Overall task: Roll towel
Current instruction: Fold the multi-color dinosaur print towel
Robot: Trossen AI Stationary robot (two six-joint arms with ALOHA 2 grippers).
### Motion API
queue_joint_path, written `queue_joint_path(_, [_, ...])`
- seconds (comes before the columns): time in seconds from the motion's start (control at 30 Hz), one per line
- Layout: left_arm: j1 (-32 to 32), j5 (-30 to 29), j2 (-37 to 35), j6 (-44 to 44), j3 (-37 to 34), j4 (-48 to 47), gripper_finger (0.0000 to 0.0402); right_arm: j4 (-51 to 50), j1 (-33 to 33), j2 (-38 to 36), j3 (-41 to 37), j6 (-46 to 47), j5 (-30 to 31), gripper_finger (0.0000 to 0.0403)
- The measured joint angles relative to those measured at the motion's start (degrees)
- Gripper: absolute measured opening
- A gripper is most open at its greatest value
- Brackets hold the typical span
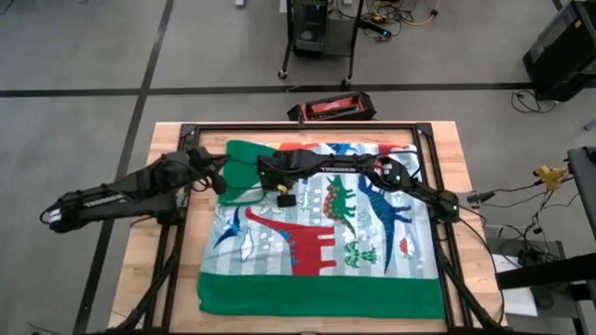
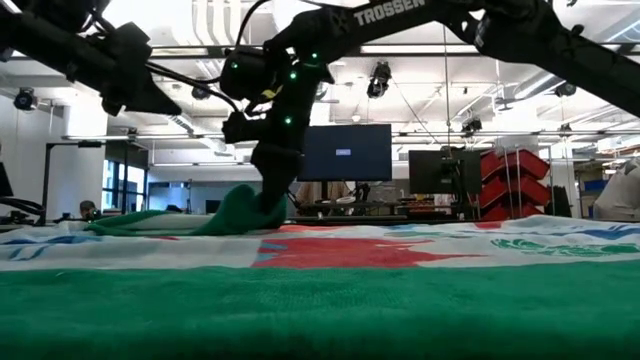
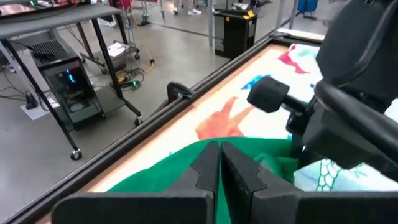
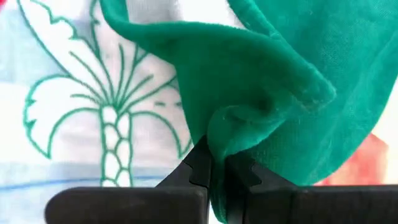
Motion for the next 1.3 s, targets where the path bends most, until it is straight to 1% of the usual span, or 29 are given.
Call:
queue_joint_path(0.13, [0.0,0.0,2.2,0.0,0.0,0.5,0.0,0.0,0.5,0.0,-0.3,-1.4,-0.2,0.0001])
queue_joint_path(0.3, [0.0,0.0,4.2,-1.2,0.7,0.3,0.0,0.3,-1.0,0.0,-0.6,-0.5,0.0,0.0001])
queue_joint_path(0.4, [0.0,0.0,5.4,-3.0,0.7,-1.0,0.0,0.3,-1.5,0.0,-1.1,0.7,-0.2,0.0013])
queue_joint_path(0.47, [0.0,0.0,6.2,-3.7,0.7,-1.6,0.0,0.0,-1.5,0.0,-1.4,0.6,-0.2,0.0032])
queue_joint_path(0.57, [0.0,0.0,7.8,-5.4,0.7,-2.6,0.0,-2.0,-1.6,-0.2,-1.2,-1.9,0.6,0.0073])
queue_joint_path(0.7, [0.1,0.5,10.9,-7.5,0.7,-4.0,0.0,-7.0,-1.7,-2.5,-0.9,-4.1,5.0,0.0132])
queue_joint_path(0.77, [0.3,1.2,13.2,-7.7,0.7,-4.1,0.0,-8.7,-2.1,-4.2,-0.9,-4.9,5.4,0.0157])
queue_joint_path(0.9, [1.2,4.4,18.2,-7.5,0.8,-3.3,0.0,-8.7,-4.7,-5.7,-1.2,-5.2,5.5,0.0186])
queue_joint_path(1.0, [1.7,6.7,22.0,-6.6,0.8,-3.2,0.0,-7.3,-7.5,-5.7,-2.2,-3.4,5.5,0.0193])
queue_joint_path(1.1, [1.7,7.6,25.4,-5.0,0.8,-2.6,0.0,-3.0,-10.0,-5.0,-5.0,-1.5,4.8,0.0194])
queue_joint_path(1.23, [1.7,7.6,30.1,-2.3,0.8,-0.4,0.0,3.0,-11.7,-4.6,-8.8,2.0,-0.8,0.0189])
queue_joint_path(1.3, [1.7,7.5,32.8,-1.1,0.8,2.3,0.0,5.4,-11.9,-4.7,-9.6,4.3,-2.0,0.0184])
